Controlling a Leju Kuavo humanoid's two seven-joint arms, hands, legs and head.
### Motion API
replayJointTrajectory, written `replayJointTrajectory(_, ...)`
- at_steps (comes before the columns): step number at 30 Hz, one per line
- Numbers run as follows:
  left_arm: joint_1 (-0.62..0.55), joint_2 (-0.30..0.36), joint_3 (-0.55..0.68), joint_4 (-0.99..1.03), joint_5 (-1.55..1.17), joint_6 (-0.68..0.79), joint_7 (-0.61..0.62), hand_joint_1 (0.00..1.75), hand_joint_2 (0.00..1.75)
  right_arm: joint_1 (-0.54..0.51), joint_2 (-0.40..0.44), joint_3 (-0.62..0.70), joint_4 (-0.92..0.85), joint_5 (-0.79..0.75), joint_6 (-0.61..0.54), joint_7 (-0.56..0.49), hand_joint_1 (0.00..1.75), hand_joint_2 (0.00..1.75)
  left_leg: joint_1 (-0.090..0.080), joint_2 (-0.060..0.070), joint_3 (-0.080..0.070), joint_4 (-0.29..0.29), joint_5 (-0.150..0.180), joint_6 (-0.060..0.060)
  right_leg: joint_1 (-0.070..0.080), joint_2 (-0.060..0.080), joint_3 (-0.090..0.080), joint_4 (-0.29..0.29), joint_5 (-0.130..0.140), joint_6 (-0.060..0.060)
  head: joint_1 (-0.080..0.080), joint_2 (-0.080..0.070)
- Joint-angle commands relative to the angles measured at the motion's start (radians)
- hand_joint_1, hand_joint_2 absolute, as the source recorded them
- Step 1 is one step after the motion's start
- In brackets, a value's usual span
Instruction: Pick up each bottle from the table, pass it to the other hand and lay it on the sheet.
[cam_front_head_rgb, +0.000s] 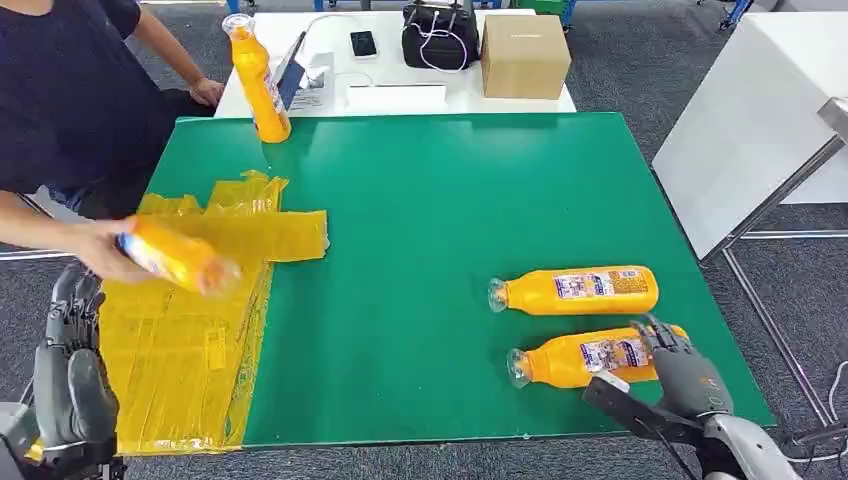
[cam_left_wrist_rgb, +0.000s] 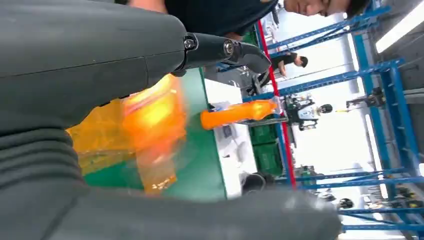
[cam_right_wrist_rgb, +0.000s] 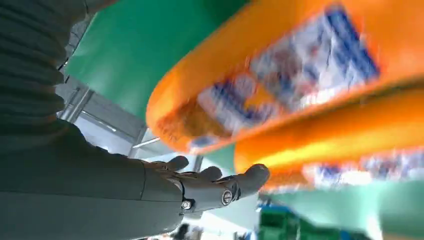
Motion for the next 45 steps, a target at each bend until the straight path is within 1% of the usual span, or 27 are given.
replayJointTrajectory(1, -0.074, 0.060, -0.069, 0.053, 0.054, 0.026, 0.035, 0.00, 0.00, -0.105, -0.121, 0.210, 0.224, 0.035, 0.046, 0.038, 0.00, 1.75, 0.001, 0.001, 0.006, -0.002, -0.001, -0.001, 0.001, 0.001, 0.007, -0.003, 0.000, 0.000, 0.000, 0.000)
replayJointTrajectory(2, -0.083, 0.066, -0.077, 0.051, 0.079, 0.017, 0.018, 0.00, 0.00, -0.111, -0.129, 0.225, 0.230, 0.055, 0.044, 0.032, 0.00, 1.75, 0.001, 0.001, 0.003, -0.001, 0.000, -0.001, 0.001, 0.001, 0.004, -0.002, 0.000, 0.000, 0.000, 0.000)
replayJointTrajectory(4, -0.086, 0.075, -0.083, 0.062, 0.088, 0.032, 0.031, 0.00, 0.00, -0.129, -0.139, 0.238, 0.288, 0.085, 0.038, 0.047, 0.00, 1.75, 0.001, 0.001, 0.004, -0.001, 0.000, -0.001, 0.001, 0.000, 0.005, -0.003, 0.000, 0.000, 0.000, 0.000)
replayJointTrajectory(6, -0.104, 0.090, -0.106, 0.060, 0.110, 0.027, 0.023, 0.00, 0.00, -0.163, -0.129, 0.258, 0.354, 0.145, 0.010, 0.036, 0.00, 1.75, 0.001, 0.000, 0.006, -0.002, 0.000, -0.001, 0.001, -0.001, 0.008, -0.004, 0.000, -0.001, 0.000, 0.000)
replayJointTrajectory(7, -0.093, 0.088, -0.102, 0.064, 0.106, 0.040, 0.028, 0.00, 0.00, -0.172, -0.119, 0.254, 0.390, 0.162, -0.005, 0.039, 0.58, 1.75, 0.001, -0.001, 0.006, -0.002, 0.000, -0.001, 0.001, -0.001, 0.008, -0.004, 0.000, 0.000, 0.000, 0.000)
replayJointTrajectory(8, -0.097, 0.094, -0.110, 0.065, 0.122, 0.031, 0.008, 0.00, 0.00, -0.184, -0.112, 0.262, 0.419, 0.190, -0.026, 0.021, 1.47, 1.75, 0.002, -0.001, 0.007, -0.002, 0.000, -0.001, 0.002, -0.001, 0.009, -0.005, 0.001, -0.001, 0.000, 0.000)
replayJointTrajectory(10, -0.087, 0.092, -0.107, 0.068, 0.120, 0.042, 0.007, 0.00, 0.00, -0.199, -0.095, 0.261, 0.466, 0.195, -0.026, 0.008, 1.64, 1.75, 0.001, 0.000, 0.008, -0.002, 0.000, -0.001, 0.001, -0.001, 0.010, -0.005, 0.001, 0.000, 0.000, 0.000)
replayJointTrajectory(12, -0.107, 0.096, -0.121, 0.055, 0.132, 0.039, 0.011, 0.00, 0.00, -0.210, -0.085, 0.278, 0.461, 0.213, -0.018, 0.000, 1.66, 1.75, 0.001, 0.000, 0.008, -0.002, 0.000, -0.001, 0.001, -0.001, 0.009, -0.004, 0.001, -0.001, 0.000, 0.000)
replayJointTrajectory(13, -0.084, 0.092, -0.112, 0.062, 0.125, 0.049, 0.018, 0.00, 0.00, -0.200, -0.091, 0.274, 0.470, 0.209, -0.016, 0.004, 1.61, 1.75, 0.002, 0.000, 0.009, -0.002, 0.000, -0.001, 0.002, 0.000, 0.010, -0.005, 0.001, -0.001, 0.000, 0.000)
replayJointTrajectory(15, -0.069, 0.094, -0.109, 0.066, 0.123, 0.049, 0.001, 0.00, 0.00, -0.187, -0.098, 0.268, 0.478, 0.202, -0.029, 0.000, 1.61, 1.75, 0.002, 0.001, 0.011, -0.002, 0.000, -0.001, 0.002, 0.000, 0.012, -0.005, 0.000, -0.001, 0.000, 0.000)
replayJointTrajectory(17, -0.090, 0.097, -0.116, 0.061, 0.141, 0.038, -0.014, 0.00, 0.00, -0.198, -0.094, 0.284, 0.464, 0.218, -0.031, -0.013, 1.68, 1.75, 0.001, -0.003, 0.013, -0.003, 0.000, -0.001, 0.001, -0.004, 0.013, -0.005, -0.001, -0.001, 0.000, 0.000)
replayJointTrajectory(18, -0.087, 0.092, -0.112, 0.056, 0.134, 0.047, 0.009, 0.00, 0.00, -0.201, -0.094, 0.286, 0.462, 0.215, -0.013, -0.003, 1.68, 1.75, 0.002, -0.003, 0.014, -0.001, -0.001, 0.001, 0.002, -0.004, 0.006, -0.004, -0.002, 0.000, 0.001, 0.000)
replayJointTrajectory(20, -0.101, 0.097, -0.120, 0.045, 0.150, 0.041, 0.003, 0.00, 0.00, -0.210, -0.090, 0.302, 0.459, 0.226, -0.009, -0.007, 1.73, 1.75, 0.001, -0.003, 0.017, -0.001, -0.003, 0.002, 0.001, -0.002, 0.009, -0.005, -0.003, 0.002, 0.000, 0.000)
replayJointTrajectory(22, -0.091, 0.097, -0.115, 0.042, 0.144, 0.055, 0.015, 0.00, 0.00, -0.210, -0.089, 0.308, 0.468, 0.231, -0.005, 0.002, 1.75, 1.75, 0.002, -0.002, 0.016, -0.001, -0.003, 0.002, 0.002, -0.002, 0.008, -0.005, -0.003, 0.002, 0.000, 0.000)
replayJointTrajectory(23, -0.090, 0.097, -0.117, 0.039, 0.150, 0.057, 0.012, 0.00, 0.00, -0.211, -0.089, 0.316, 0.477, 0.236, -0.004, 0.002, 1.61, 1.75, 0.002, -0.002, 0.017, -0.002, -0.003, 0.002, 0.002, -0.002, 0.009, -0.006, -0.003, 0.002, 0.000, 0.000)
replayJointTrajectory(25, -0.072, 0.100, -0.116, 0.039, 0.148, 0.059, 0.002, 0.00, 0.00, -0.207, -0.088, 0.325, 0.494, 0.247, -0.009, 0.005, 1.75, 1.75, 0.002, -0.002, 0.017, -0.002, -0.003, 0.002, 0.002, -0.002, 0.009, -0.006, -0.003, 0.002, 0.000, 0.000)
replayJointTrajectory(28, -0.067, 0.098, -0.115, 0.042, 0.163, 0.057, -0.019, 0.00, 0.00, -0.204, -0.082, 0.336, 0.549, 0.251, -0.027, -0.005, 1.75, 1.75, 0.002, -0.002, 0.019, -0.002, -0.004, 0.002, 0.002, -0.002, 0.012, -0.007, -0.003, 0.002, 0.000, 0.000)
replayJointTrajectory(30, -0.097, 0.109, -0.136, 0.036, 0.167, 0.048, -0.019, 0.00, 0.00, -0.210, -0.059, 0.351, 0.570, 0.248, -0.042, -0.021, 1.75, 1.75, 0.003, -0.003, 0.020, -0.002, -0.004, 0.002, 0.003, -0.003, 0.013, -0.008, -0.003, 0.002, 0.000, 0.000)
replayJointTrajectory(31, -0.126, 0.112, -0.144, 0.029, 0.171, 0.053, 0.004, 0.00, 0.00, -0.223, -0.043, 0.360, 0.553, 0.250, -0.030, -0.010, 1.75, 1.75, 0.003, -0.002, 0.021, -0.002, -0.004, 0.003, 0.003, -0.003, 0.014, -0.008, -0.003, 0.002, 0.000, 0.000)
replayJointTrajectory(32, -0.117, 0.111, -0.144, 0.026, 0.145, 0.073, 0.048, 0.00, 0.00, -0.215, -0.032, 0.339, 0.543, 0.217, -0.018, 0.009, 1.75, 1.75, 0.003, -0.004, 0.022, -0.003, -0.004, 0.002, 0.004, -0.005, 0.015, -0.010, -0.003, 0.002, 0.000, 0.000)
replayJointTrajectory(33, -0.119, 0.119, -0.157, 0.022, 0.165, 0.060, 0.043, 0.00, 0.00, -0.208, -0.019, 0.321, 0.521, 0.169, -0.026, -0.015, 1.75, 1.75, 0.004, -0.004, 0.021, -0.002, -0.003, 0.002, 0.004, -0.005, 0.015, -0.010, -0.002, 0.002, 0.000, 0.000)
replayJointTrajectory(35, -0.089, 0.114, -0.145, 0.024, 0.203, 0.047, 0.040, 0.00, 0.00, -0.183, 0.029, 0.244, 0.427, -0.029, -0.016, -0.065, 1.75, 1.75, 0.004, -0.002, 0.022, -0.002, -0.004, 0.002, 0.005, -0.003, 0.016, -0.010, -0.002, 0.002, 0.001, 0.000)
replayJointTrajectory(36, -0.098, 0.116, -0.149, 0.019, 0.206, 0.047, 0.045, 0.00, 0.00, -0.202, 0.046, 0.250, 0.367, -0.065, 0.022, -0.058, 1.75, 1.75, 0.004, 0.000, 0.025, -0.003, -0.005, 0.002, 0.004, -0.001, 0.018, -0.010, -0.003, 0.002, 0.001, 0.000)
replayJointTrajectory(37, -0.103, 0.118, -0.154, 0.014, 0.206, 0.052, 0.054, 0.00, 0.00, -0.215, 0.050, 0.262, 0.315, -0.081, 0.059, -0.006, 1.75, 1.75, 0.004, 0.001, 0.025, -0.001, -0.006, 0.002, 0.004, 0.001, 0.017, -0.008, -0.003, 0.003, 0.000, 0.000)
replayJointTrajectory(38, -0.104, 0.118, -0.155, 0.013, 0.206, 0.054, 0.056, 0.00, 0.00, -0.219, 0.051, 0.265, 0.308, -0.084, 0.065, 0.004, 1.75, 1.75, 0.004, 0.003, 0.024, -0.001, -0.006, 0.001, 0.004, 0.002, 0.016, -0.008, -0.003, 0.002, 0.001, 0.000)
replayJointTrajectory(42, -0.106, 0.119, -0.155, 0.014, 0.206, 0.054, 0.058, 0.00, 0.00, -0.215, 0.044, 0.264, 0.315, -0.084, 0.064, 0.002, 1.75, 1.75, 0.004, 0.005, 0.026, -0.002, -0.006, 0.000, 0.004, 0.004, 0.017, -0.008, -0.002, 0.001, 0.000, 0.000)
replayJointTrajectory(45, -0.106, 0.119, -0.155, 0.014, 0.206, 0.055, 0.058, 0.00, 0.00, -0.212, 0.042, 0.261, 0.322, -0.088, 0.060, -0.002, 1.75, 1.75, 0.004, 0.004, 0.026, -0.002, -0.006, 0.001, 0.004, 0.002, 0.017, -0.009, -0.002, 0.001, 0.000, 0.000)
